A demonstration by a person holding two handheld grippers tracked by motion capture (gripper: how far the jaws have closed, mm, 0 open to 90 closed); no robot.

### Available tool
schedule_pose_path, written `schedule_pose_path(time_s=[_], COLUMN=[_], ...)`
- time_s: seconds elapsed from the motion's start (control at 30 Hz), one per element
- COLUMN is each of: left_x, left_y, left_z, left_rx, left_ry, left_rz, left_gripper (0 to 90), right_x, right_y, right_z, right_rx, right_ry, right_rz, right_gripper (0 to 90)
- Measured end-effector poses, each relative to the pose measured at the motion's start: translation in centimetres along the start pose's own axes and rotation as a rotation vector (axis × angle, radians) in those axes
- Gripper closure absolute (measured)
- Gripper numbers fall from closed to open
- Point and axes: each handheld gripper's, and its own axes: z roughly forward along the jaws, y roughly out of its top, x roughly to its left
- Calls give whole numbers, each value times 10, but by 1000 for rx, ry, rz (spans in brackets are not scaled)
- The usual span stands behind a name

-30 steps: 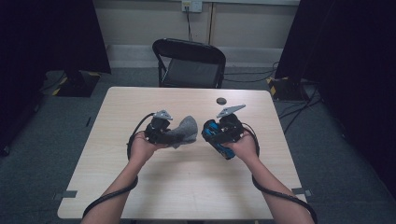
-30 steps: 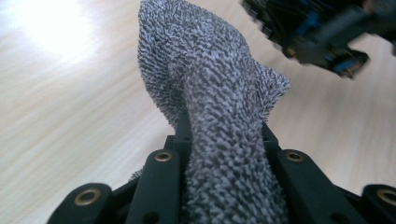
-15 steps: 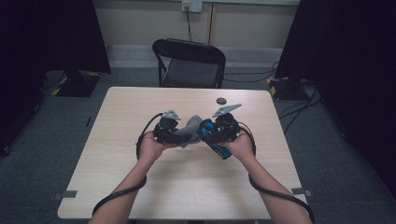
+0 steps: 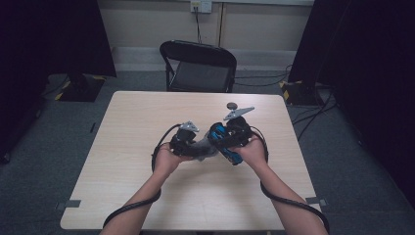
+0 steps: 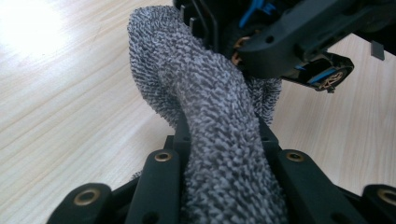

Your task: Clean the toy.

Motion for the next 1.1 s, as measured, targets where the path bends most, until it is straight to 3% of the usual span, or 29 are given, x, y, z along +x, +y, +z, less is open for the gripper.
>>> schedule_pose_path(time_s=[0.33,0.5,1.1], left_x=[-8,-22,-45], left_y=[-3,-2,-9], left_z=[5,14,37], left_rx=[2,26,55], left_ry=[10,-12,-89], left_rz=[21,70,109], left_gripper=[712,712,708], right_x=[1,3,-2], right_y=[5,11,20], right_z=[2,3,3], right_rx=[-13,-19,-26], right_ry=[-13,-16,-22], right_rz=[18,21,46], right_gripper=[260,260,260])
